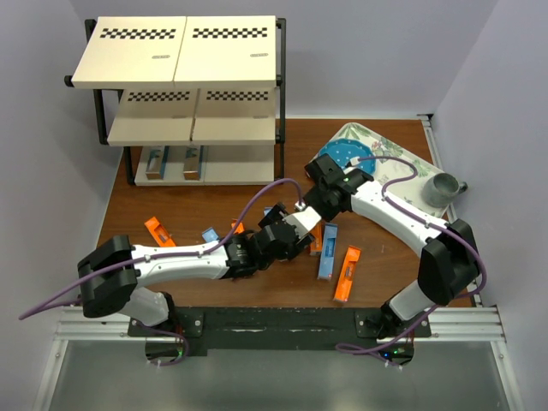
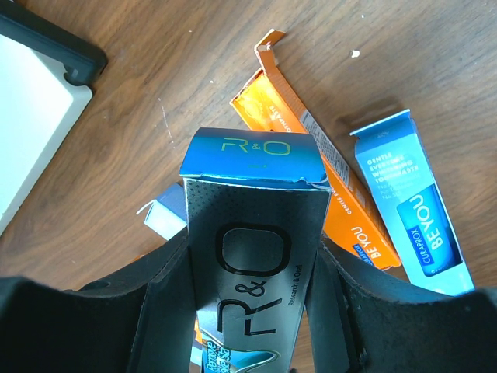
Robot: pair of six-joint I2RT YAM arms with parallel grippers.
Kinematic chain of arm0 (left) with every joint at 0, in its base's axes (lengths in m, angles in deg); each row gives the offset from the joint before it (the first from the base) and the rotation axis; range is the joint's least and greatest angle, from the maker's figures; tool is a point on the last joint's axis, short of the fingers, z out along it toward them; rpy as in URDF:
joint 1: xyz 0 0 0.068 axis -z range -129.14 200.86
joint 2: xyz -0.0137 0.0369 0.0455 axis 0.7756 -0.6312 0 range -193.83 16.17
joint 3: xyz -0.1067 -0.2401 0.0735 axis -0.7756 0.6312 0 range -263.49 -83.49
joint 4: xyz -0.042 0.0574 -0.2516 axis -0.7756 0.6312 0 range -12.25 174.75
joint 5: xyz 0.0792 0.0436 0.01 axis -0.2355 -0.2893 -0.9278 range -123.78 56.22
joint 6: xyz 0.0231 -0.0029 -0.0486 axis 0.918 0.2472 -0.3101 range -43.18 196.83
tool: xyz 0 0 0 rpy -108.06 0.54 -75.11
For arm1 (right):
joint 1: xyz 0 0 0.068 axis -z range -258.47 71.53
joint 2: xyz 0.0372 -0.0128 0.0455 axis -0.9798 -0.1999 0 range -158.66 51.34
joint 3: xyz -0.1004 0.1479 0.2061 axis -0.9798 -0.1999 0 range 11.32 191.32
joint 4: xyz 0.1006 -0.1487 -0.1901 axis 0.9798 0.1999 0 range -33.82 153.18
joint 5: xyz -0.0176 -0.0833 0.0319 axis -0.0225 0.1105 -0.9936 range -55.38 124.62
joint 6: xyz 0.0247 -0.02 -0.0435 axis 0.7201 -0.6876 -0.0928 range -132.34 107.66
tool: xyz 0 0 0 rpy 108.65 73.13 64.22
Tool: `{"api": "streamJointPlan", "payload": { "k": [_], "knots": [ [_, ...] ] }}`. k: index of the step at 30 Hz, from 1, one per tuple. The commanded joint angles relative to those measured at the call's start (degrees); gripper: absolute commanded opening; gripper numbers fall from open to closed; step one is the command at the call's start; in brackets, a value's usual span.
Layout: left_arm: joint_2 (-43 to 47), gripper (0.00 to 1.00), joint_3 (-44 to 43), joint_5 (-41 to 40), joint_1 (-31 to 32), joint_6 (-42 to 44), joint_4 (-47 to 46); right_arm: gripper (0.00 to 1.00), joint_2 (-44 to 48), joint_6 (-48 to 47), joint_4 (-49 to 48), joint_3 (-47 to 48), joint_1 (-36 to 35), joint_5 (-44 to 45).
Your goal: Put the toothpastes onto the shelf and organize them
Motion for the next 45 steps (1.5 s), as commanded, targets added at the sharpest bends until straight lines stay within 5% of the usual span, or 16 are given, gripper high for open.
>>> {"api": "streamJointPlan", "payload": {
  "k": [1,8,14,24,35,45],
  "knots": [
    [0.08,0.75,-1.42,-1.36,0.28,-2.32,-1.1,0.26,0.42,-0.63,-2.21,2.36,-0.64,-0.81],
    [1.04,0.52,-0.45,-0.75,0.28,-4.25,-0.75,0.38,0.42,-1.16,-2.74,2.27,-0.91,-1.43],
    [3.59,0.35,1.66,-0.75,0.28,-7.06,-0.57,0.62,1.29,-2.3,-4.67,0.96,-0.9,-2.66],
    [10.36,0.32,8.24,-3.46,0.02,-11.9,-0.31,0.98,3.4,-14.51,-10.55,0.6,-0.9,-6.35],
    [18.88,0.35,14.32,-1.19,-14.47,-12.96,-1.53,0.99,11.75,-26.12,-15.39,-4.66,1.64,-3.71],
    [15.29,0.36,12.83,5.66,-31.0,-10.32,-7.51,0.99,23.96,-32.35,-15.66,-12.93,5.77,-1.08]
  ]
}}
